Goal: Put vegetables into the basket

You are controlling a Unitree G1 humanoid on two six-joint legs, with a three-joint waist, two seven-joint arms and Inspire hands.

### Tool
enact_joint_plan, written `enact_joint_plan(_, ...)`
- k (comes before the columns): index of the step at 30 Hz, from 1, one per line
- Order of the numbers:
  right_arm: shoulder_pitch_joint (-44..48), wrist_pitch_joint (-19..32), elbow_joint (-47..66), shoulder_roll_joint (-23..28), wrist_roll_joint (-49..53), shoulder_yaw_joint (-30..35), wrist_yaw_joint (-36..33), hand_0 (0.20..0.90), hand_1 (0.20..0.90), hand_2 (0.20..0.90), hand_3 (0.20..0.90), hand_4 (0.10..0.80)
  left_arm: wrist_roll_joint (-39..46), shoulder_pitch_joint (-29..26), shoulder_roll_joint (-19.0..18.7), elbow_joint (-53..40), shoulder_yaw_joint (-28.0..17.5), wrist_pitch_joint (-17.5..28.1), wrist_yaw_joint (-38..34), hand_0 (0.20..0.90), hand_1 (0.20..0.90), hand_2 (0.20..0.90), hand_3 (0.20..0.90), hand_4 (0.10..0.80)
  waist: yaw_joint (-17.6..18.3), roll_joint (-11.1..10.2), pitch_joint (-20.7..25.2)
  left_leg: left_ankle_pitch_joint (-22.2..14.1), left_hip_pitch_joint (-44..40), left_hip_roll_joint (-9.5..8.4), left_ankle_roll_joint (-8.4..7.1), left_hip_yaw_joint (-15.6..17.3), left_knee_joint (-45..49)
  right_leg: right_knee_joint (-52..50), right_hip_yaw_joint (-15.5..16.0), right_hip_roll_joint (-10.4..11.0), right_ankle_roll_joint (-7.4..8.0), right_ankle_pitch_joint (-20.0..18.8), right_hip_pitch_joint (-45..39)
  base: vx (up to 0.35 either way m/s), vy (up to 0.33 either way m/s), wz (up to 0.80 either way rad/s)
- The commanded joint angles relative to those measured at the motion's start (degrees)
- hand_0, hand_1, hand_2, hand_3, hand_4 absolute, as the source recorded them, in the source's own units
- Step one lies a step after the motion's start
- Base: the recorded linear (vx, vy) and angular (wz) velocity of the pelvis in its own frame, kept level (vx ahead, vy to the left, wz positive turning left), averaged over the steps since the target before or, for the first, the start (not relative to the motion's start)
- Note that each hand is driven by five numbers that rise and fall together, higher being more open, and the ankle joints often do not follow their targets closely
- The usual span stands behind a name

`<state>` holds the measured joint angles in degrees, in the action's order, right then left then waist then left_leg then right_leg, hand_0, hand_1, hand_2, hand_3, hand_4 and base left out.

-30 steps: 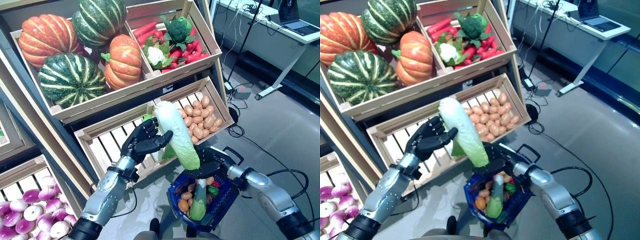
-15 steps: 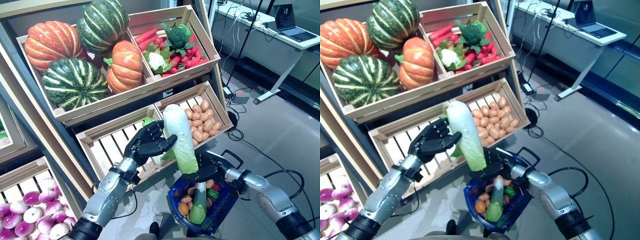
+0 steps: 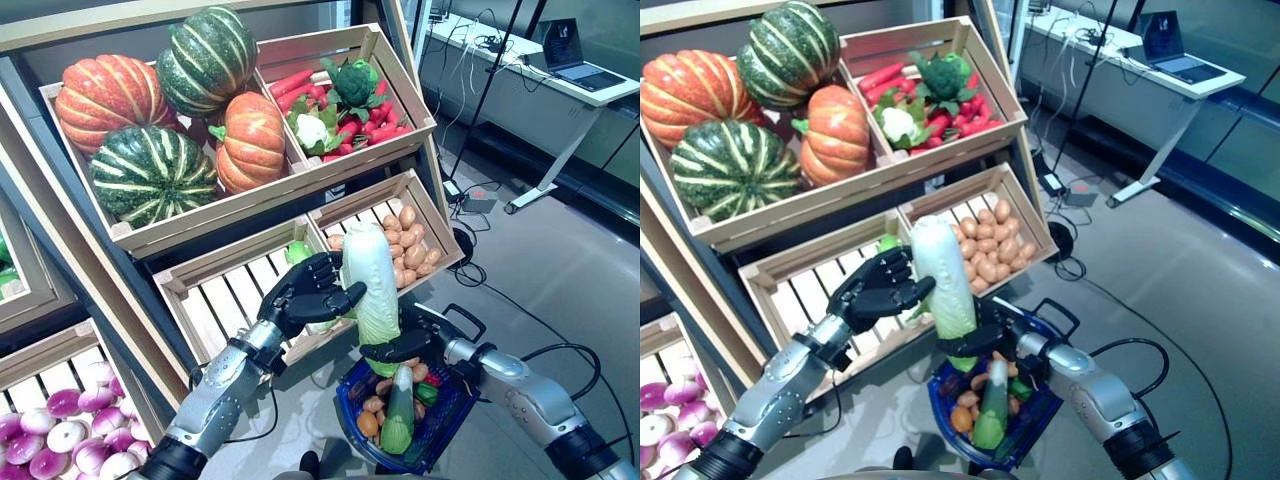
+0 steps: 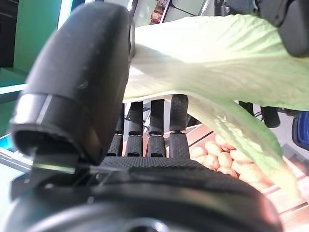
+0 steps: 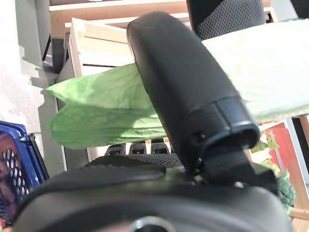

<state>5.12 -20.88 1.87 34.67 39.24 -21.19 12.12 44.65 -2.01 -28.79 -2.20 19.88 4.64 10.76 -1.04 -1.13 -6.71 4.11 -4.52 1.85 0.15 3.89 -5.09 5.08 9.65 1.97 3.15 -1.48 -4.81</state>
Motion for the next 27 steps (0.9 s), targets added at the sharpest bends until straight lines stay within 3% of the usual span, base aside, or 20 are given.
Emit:
enact_joint_plan(1,6.1,7.2,3.4,-3.2,6.5,1.2,-2.3,0.9,0.9,0.9,0.9,0.8,0.5,-5.9,1.1,-5.3,1.3,3.0,3.8,0.3,0.3,0.3,0.3,0.4,-0.3,-1.4,3.8,-5.1,-1.4,0.11,-1.13,-0.5,0.1,-0.1,0.5,3.5,3.1,-0.7,-1.1,0.0,0.0,0.0)
enact_joint_plan(2,6.1,7.2,3.4,-3.2,6.5,1.2,-2.3,0.9,0.9,0.9,0.9,0.8,0.5,-5.9,1.1,-5.3,1.3,3.0,3.8,0.3,0.3,0.3,0.3,0.4,-0.3,-1.4,3.8,-5.1,-1.4,0.11,-1.13,-0.5,0.1,-0.1,0.5,3.5,3.1,-0.7,-1.1,0.0,0.0,0.0)
enact_joint_plan(3,6.1,7.1,3.5,-3.3,6.7,1.5,-2.3,0.566,0.566,0.566,0.566,0.577,0.6,-5.9,0.8,-5.4,1.3,2.7,3.8,0.3,0.3,0.3,0.3,0.4,-0.3,-1.3,3.8,-5.1,-1.3,0.1,-1.08,-0.5,0.1,-0.1,0.4,3.4,3.1,-0.7,-1.0,0.0,0.0,0.0)
enact_joint_plan(5,6.3,7.1,3.6,-3.3,7.0,1.7,-2.7,0.3,0.3,0.3,0.3,0.4,0.5,-6.0,0.9,-5.4,1.3,2.6,3.7,0.3,0.3,0.3,0.3,0.4,-0.2,-1.3,3.7,-5.1,-1.2,0.13,-1.11,-0.4,0.1,-0.1,0.4,3.4,3.1,-0.7,-0.9,0.0,0.0,0.0)
enact_joint_plan(19,5.4,7.3,2.7,-3.6,5.8,2.1,-3.7,0.3,0.3,0.3,0.3,0.4,0.2,-5.3,1.0,-5.2,0.5,1.1,2.5,0.3,0.3,0.3,0.3,0.4,-0.3,-1.3,3.8,-5.0,-1.0,0.27,-1.16,-0.4,0.1,-0.1,0.5,3.4,2.95,-0.6,-0.8,0.0,0.0,0.0)
enact_joint_plan(20,5.2,7.4,2.3,-3.7,5.5,2.3,-3.7,0.3,0.3,0.3,0.3,0.4,0.6,-5.2,1.1,-5.0,0.3,0.9,2.2,0.9,0.9,0.9,0.9,0.8,-0.3,-1.3,3.8,-4.9,-0.9,0.31,-1.19,-0.5,0.1,-0.1,0.5,3.4,2.97,-0.6,-0.8,0.0,0.0,0.0)
enact_joint_plan(27,4.2,7.6,1.3,-3.7,5.5,3.8,-4.9,0.3,0.3,0.3,0.3,0.4,2.1,-4.6,1.5,-4.6,-0.5,0.8,1.4,0.9,0.9,0.9,0.9,0.8,-0.3,-1.3,3.6,-4.8,-0.8,0.33,-1.23,-0.5,0.1,-0.1,0.6,3.3,2.92,-0.7,-0.7,0.0,0.0,0.0)
